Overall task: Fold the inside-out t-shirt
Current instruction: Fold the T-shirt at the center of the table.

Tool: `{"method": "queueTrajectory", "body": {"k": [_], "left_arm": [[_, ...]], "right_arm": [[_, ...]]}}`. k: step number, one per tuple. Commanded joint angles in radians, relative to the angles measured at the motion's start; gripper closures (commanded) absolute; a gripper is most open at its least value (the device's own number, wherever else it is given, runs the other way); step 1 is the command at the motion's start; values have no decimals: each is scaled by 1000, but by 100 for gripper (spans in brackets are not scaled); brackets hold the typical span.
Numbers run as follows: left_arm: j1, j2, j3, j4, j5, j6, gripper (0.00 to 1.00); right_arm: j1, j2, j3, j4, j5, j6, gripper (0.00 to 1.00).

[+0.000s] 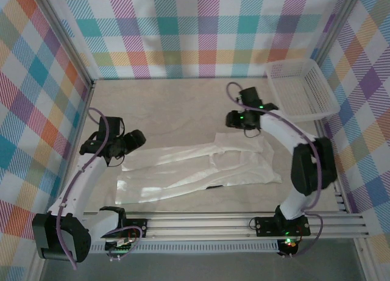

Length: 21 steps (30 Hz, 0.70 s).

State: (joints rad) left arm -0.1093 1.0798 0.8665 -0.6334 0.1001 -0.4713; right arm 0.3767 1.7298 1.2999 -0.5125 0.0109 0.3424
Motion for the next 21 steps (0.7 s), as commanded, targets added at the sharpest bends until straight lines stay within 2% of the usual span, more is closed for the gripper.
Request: {"method": "queueTrajectory", "body": {"k": [1,4,6,7,11,16,19,21], "left_arm": [[-60,2,13,8,28,22,10],[-91,13,22,-8,20,35,7],[-98,21,23,-11,14,38,7],[-98,23,22,-12,11,37,7],[-101,35,16,-6,-7,27,6],[-105,64,9,8,-3,23,6],[-107,85,12,20,1,23,6],[-109,98,10,28,1,23,6]], "right_arm": [[38,137,69,-16,79,-29,44],[46,257,145,-43,53,-27,41],[55,307,174,-53,22,-17,45],[58,321,181,-59,8,-7,52],[59,287,147,-39,-28,38,100],[60,80,24,-12,41,82,100],[64,-134,-221,42,115,190,100],[83,-318,-461,99,150,321,100]]}}
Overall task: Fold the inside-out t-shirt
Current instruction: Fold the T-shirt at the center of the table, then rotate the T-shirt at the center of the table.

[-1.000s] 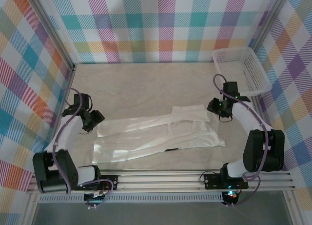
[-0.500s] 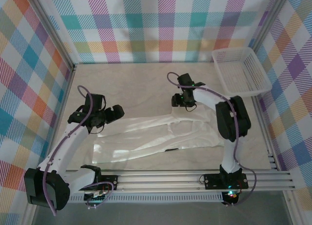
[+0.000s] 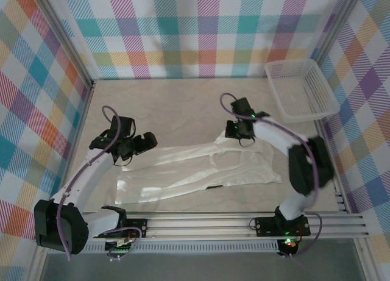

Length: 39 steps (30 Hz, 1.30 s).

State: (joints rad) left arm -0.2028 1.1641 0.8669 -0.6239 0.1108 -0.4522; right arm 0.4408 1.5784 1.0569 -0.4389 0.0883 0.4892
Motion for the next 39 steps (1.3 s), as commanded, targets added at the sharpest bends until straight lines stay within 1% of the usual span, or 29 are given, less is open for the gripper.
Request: {"method": "queueTrajectory", "body": {"k": [1,2,3,4,5,6,8,10,12,15,17,19,21,23,25,26,28,29,30,32,33,34,36,38,39], "left_arm": [[-17,18,8,26,-7,2,6],[-19,28,6,33,-4,2,6],[-21,38,6,43,0,2,6],[-23,48,8,48,3,1,6],[-26,61,12,53,3,1,6],[-31,69,17,56,5,1,6],[-45,72,24,73,-3,1,6],[-59,58,22,104,-5,0,6],[-70,41,25,120,-8,-4,6],[-86,16,19,124,-10,-8,5],[-98,8,7,120,-9,-12,6],[-108,2,-6,112,-11,-18,6],[-115,-14,-25,111,-20,-25,7],[-116,-27,-43,114,-22,-32,7],[-118,-28,-44,110,-17,-34,7],[-118,-25,-41,108,-6,-36,7],[-128,-11,-35,104,24,-53,14],[-148,1,-30,104,48,-63,24],[-174,21,-25,99,54,-74,43],[-250,80,0,60,28,-95,83],[-288,126,20,33,-4,-110,98],[-320,165,34,11,-35,-121,100],[-366,248,50,4,-82,-154,100],[-381,307,51,37,-90,-190,100],[-382,343,49,57,-92,-205,100]], "right_arm": [[34,-237,-322,51,72,227,100],[53,-312,-410,56,67,290,100],[72,-375,-485,56,46,332,90],[80,-419,-521,46,22,347,79],[81,-470,-535,7,14,357,69],[81,-524,-529,-36,30,350,62],[81,-609,-501,-75,100,317,56],[78,-633,-479,-38,177,287,52],[58,-558,-400,-41,238,241,50],[36,-383,-266,-48,317,124,48],[11,-274,-203,-39,343,67,48],[-33,-176,-156,-62,350,67,42],[-84,-112,-142,-39,310,56,38],[-110,-89,-153,-3,271,40,35],[-145,-63,-168,20,187,29,35],[-161,-48,-170,13,132,37,38],[-167,-44,-179,-3,93,45,44],[-169,-65,-195,-2,88,49,46],[-168,-97,-213,1,87,49,48],[-168,-169,-248,16,80,39,53],[-169,-202,-259,15,79,28,55],[-167,-225,-259,5,77,15,58],[-165,-261,-252,-18,63,-27,65],[-160,-271,-240,-43,40,-56,74],[-158,-270,-233,-60,25,-69,80]]}}
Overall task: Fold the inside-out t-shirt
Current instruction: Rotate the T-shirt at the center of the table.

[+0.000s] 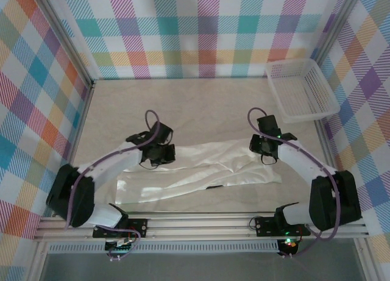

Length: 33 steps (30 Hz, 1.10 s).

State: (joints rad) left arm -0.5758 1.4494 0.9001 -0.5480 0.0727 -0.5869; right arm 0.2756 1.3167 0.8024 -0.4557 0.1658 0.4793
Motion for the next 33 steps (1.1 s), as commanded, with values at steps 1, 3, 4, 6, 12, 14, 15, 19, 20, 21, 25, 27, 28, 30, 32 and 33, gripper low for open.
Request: {"method": "queueTrajectory", "body": {"k": [1,3,4,6,12,14,15,19,20,21,25,27,28,30,32,33], "left_arm": [[-9,86,22,-12,-62,-84,100],[-8,154,52,-18,-89,-88,100],[-9,179,66,-25,-106,-84,100],[-9,227,111,-43,-148,-82,100],[1,395,209,-18,-185,-52,100],[23,471,252,-4,-171,-39,100],[38,513,278,16,-161,-30,100],[119,704,501,19,-139,29,100],[134,752,579,6,-132,45,100],[152,806,678,-8,-121,64,100],[189,1016,1098,-82,-45,121,100],[197,1091,1296,-117,-3,131,100],[198,1106,1342,-116,16,132,100],[203,1094,1358,-70,88,132,100],[206,1040,1310,-14,131,141,93],[207,992,1261,23,145,150,89]], "right_arm": [[11,-4,27,-57,-58,-65,85],[18,8,27,-68,-84,-75,94],[20,16,21,-61,-104,-80,96],[22,49,11,-42,-163,-86,97],[27,211,39,-30,-253,-86,94],[26,266,61,-36,-271,-81,90],[26,292,72,-40,-276,-78,90],[26,372,130,-50,-293,-64,88],[26,389,147,-52,-304,-63,88],[29,408,169,-56,-330,-62,88],[126,492,240,-58,-490,-23,87],[238,530,259,-41,-567,2,88],[293,539,265,-26,-590,13,88],[409,546,292,5,-599,30,87],[485,545,336,28,-572,20,87],[507,544,371,17,-545,11,86]]}}
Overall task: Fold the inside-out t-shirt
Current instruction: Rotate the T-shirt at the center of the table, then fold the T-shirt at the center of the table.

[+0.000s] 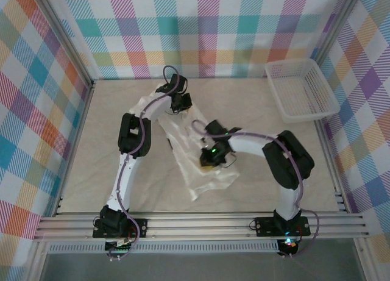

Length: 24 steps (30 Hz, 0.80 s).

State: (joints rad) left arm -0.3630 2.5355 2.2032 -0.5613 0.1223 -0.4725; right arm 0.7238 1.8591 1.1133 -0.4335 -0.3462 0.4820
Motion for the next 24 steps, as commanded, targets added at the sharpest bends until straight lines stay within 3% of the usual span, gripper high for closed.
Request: {"method": "queueTrajectory", "body": {"k": [1,6,8,10,12,15,21,24], "left_arm": [[-7,-152,-110,81,104,47,85],[21,-514,-496,260,103,80,72],[39,-672,-645,309,91,76,66],[51,-817,-785,292,64,63,61],[57,-952,-912,245,60,28,56],[59,-1128,-1123,266,91,-81,49],[24,-1365,-1432,256,135,-255,38],[-29,-1440,-1529,246,129,-320,34]], "right_arm": [[65,-6,86,-6,-26,9,86],[56,-171,58,83,-32,19,83],[42,-272,-6,86,76,47,80],[3,-404,-132,82,271,156,70],[-72,-507,-284,124,325,257,62],[-171,-543,-410,189,186,231,55],[-173,-394,-377,170,-142,61,52],[-173,-320,-364,214,-204,66,49]]}}
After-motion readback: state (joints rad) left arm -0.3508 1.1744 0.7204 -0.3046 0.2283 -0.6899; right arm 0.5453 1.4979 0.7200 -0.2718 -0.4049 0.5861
